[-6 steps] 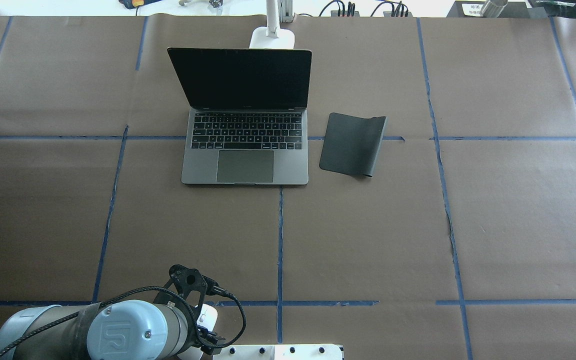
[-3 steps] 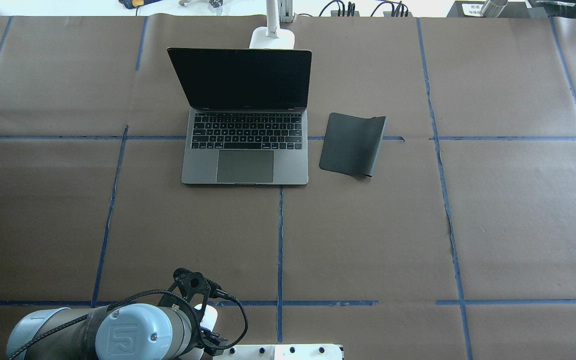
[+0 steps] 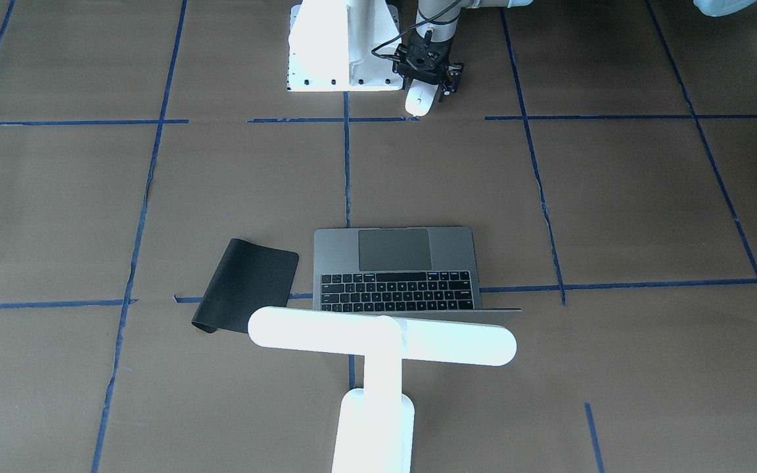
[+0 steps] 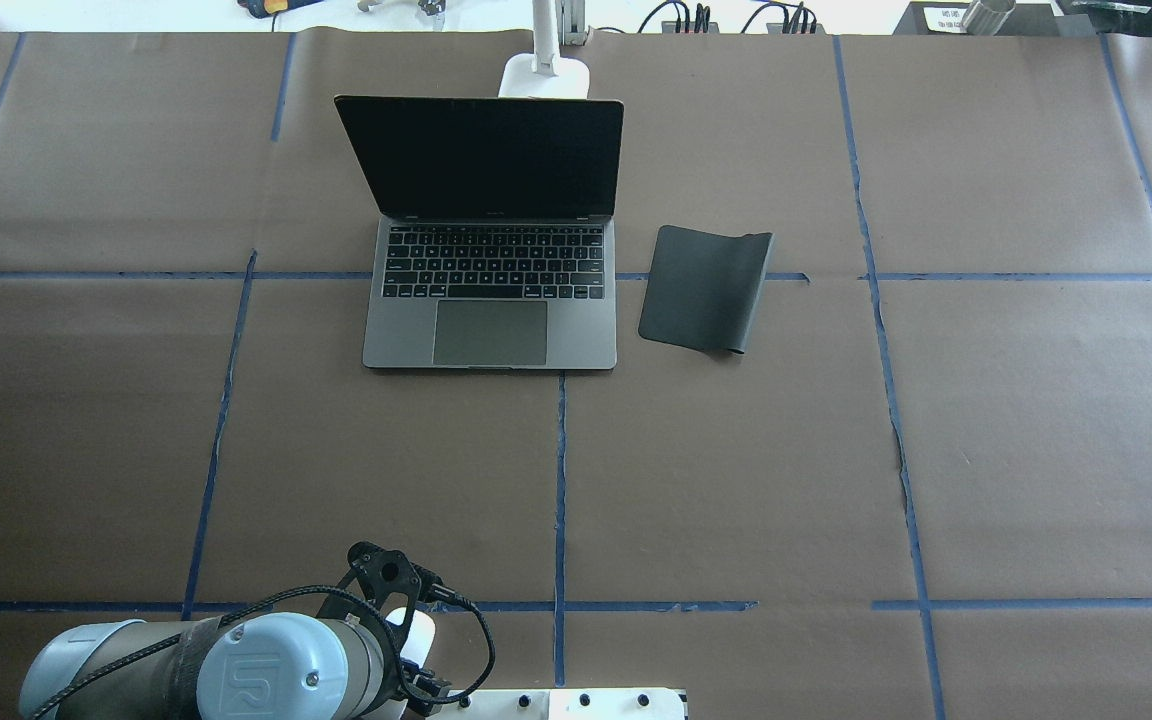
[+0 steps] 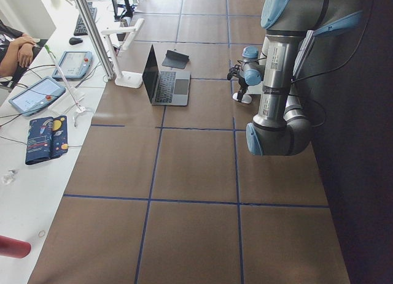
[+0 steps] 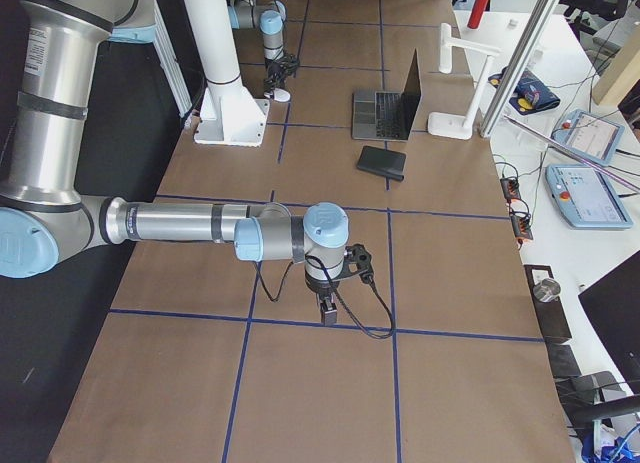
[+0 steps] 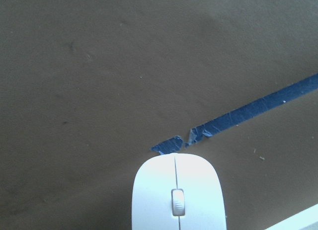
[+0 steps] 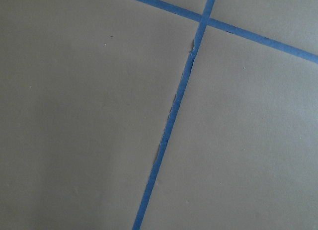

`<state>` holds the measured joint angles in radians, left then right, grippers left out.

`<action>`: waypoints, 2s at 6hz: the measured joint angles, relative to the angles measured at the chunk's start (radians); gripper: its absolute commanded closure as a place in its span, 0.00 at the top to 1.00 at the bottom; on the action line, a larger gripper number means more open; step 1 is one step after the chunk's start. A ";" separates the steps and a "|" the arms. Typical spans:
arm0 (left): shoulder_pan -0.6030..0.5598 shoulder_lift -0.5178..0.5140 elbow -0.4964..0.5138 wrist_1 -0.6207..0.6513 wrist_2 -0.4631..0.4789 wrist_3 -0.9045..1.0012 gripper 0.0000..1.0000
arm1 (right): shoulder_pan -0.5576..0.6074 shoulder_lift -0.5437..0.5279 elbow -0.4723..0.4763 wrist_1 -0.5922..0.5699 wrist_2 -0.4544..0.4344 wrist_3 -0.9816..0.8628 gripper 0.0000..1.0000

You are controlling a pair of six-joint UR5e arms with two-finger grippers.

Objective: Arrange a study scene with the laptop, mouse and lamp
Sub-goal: 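Lower the left gripper onto the white mouse and grasp it, then carry the white mouse with the left gripper onto the mouse pad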

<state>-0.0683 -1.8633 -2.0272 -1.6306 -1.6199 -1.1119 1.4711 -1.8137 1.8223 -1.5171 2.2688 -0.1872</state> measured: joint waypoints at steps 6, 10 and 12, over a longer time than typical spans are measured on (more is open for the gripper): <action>-0.083 -0.015 -0.098 0.016 -0.011 0.016 0.37 | 0.000 -0.007 0.004 0.000 0.005 0.000 1.00; -0.236 -0.200 0.014 0.018 -0.015 0.030 0.37 | 0.000 -0.007 0.003 -0.002 0.008 0.001 1.00; -0.301 -0.329 0.140 0.012 -0.038 0.029 0.37 | 0.000 -0.008 0.001 -0.003 0.008 0.002 1.00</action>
<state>-0.3691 -2.1920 -1.8870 -1.6182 -1.6580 -1.0831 1.4711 -1.8216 1.8235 -1.5201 2.2764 -0.1856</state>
